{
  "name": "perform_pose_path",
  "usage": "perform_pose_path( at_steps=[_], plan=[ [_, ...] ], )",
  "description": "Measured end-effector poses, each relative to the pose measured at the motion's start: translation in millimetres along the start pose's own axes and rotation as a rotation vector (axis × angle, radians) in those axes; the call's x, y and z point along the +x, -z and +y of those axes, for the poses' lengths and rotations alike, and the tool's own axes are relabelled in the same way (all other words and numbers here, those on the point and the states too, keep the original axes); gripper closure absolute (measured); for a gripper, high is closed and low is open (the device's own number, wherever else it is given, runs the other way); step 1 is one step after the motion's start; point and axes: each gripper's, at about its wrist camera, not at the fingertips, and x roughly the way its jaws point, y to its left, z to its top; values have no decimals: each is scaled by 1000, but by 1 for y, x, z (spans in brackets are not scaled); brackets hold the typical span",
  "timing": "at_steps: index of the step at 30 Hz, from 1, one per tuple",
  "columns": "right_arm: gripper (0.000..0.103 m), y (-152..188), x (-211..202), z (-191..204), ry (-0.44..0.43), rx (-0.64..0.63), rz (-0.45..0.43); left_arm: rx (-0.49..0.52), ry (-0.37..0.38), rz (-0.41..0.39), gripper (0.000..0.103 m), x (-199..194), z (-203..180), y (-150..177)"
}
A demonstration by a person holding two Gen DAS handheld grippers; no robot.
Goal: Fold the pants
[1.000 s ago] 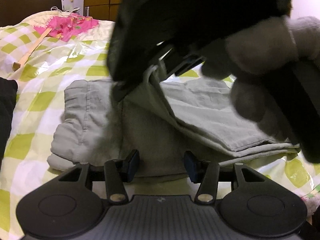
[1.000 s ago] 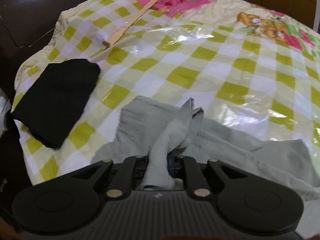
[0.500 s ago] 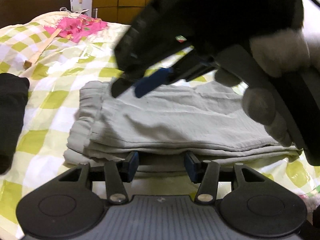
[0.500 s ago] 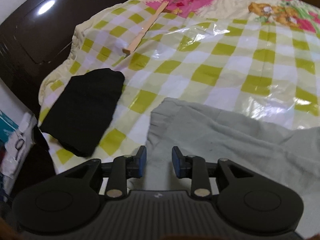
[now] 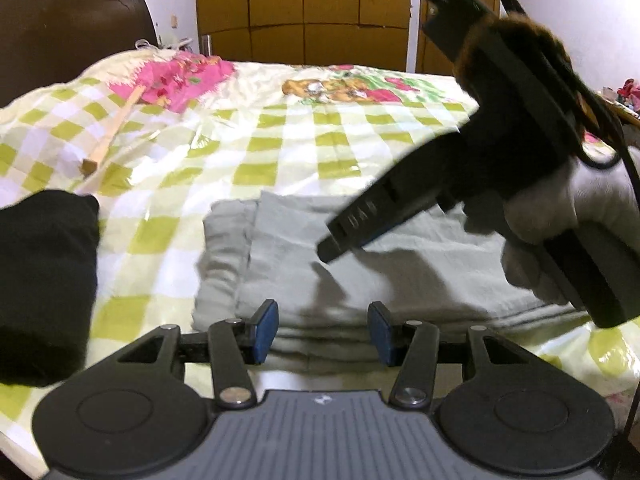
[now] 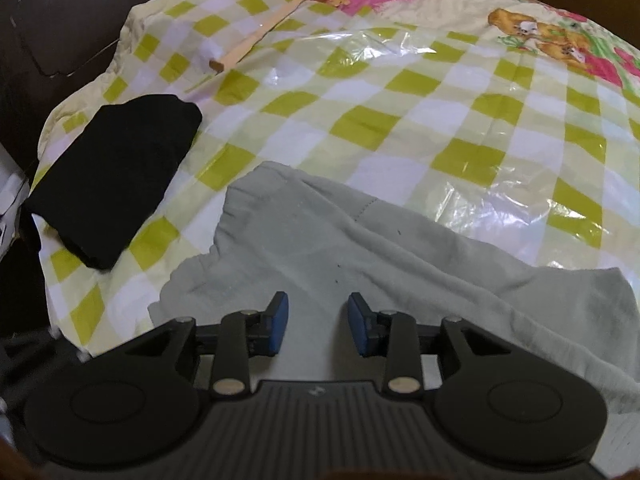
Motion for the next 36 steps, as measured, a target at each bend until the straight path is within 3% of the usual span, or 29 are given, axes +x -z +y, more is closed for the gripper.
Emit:
perform_pose_path(
  at_steps=[9,14,18,23,36],
  plan=[
    [67,4,-19,-15,58,-29,-23,19,12,-34,41,19,-13,-20],
    [65,10,-29,-29,73,-13,-35,57,29,15,41,43,-29,-18],
    [65,17,-38,-41,84,2,-39,98,12,112,40,70,-39,-9],
    [65,25,-50,-60,83,41,-52,59,2,123,39,71,-39,-9],
    [61,100,-126,-145,172,197,-83,107,0,127,37,73,-59,-18]
  ],
)
